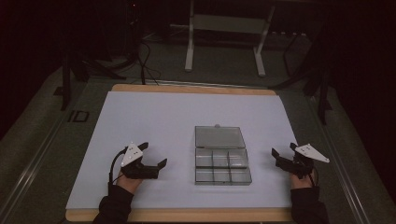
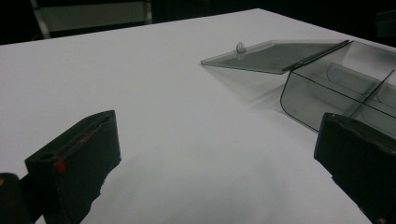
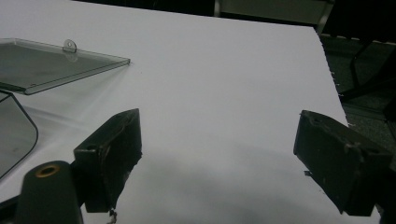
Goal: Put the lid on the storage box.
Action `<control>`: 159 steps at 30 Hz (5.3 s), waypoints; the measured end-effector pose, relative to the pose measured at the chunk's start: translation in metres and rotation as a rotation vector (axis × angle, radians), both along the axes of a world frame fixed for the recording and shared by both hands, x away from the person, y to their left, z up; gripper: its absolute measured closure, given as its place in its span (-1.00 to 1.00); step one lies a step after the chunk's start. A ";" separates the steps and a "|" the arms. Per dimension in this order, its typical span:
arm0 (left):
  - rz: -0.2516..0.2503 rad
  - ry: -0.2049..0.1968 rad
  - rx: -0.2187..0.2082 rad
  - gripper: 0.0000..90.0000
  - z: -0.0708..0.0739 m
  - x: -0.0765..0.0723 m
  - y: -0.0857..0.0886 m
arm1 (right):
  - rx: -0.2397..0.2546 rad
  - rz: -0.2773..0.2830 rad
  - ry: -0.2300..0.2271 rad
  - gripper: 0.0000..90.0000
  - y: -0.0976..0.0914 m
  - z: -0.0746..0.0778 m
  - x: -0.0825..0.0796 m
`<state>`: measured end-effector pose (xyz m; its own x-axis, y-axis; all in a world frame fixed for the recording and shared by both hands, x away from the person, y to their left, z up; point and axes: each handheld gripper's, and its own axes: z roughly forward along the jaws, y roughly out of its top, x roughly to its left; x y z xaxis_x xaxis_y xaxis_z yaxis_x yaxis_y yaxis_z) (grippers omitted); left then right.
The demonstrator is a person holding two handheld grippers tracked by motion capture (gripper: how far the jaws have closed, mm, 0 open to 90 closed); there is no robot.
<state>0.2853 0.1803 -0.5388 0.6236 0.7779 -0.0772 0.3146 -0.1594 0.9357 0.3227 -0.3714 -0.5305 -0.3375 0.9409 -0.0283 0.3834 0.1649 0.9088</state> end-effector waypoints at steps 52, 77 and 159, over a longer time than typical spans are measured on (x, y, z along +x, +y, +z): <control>-0.145 0.375 0.048 -0.94 0.035 0.059 -0.075 | -0.010 -0.001 0.008 -0.67 0.002 0.000 0.000; -0.097 0.456 0.074 -0.94 0.044 0.106 -0.116 | -0.010 0.010 0.012 -0.67 0.002 0.000 0.001; -0.306 0.475 -0.100 0.59 0.024 0.114 -0.116 | 0.004 0.256 0.131 -0.67 0.074 0.040 0.034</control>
<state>0.3998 0.0641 -0.5147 0.6980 0.5421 -0.4678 0.6579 -0.2278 0.7178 0.3569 -0.2979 -0.4905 -0.5648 0.8245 0.0345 0.4441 0.2684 0.8548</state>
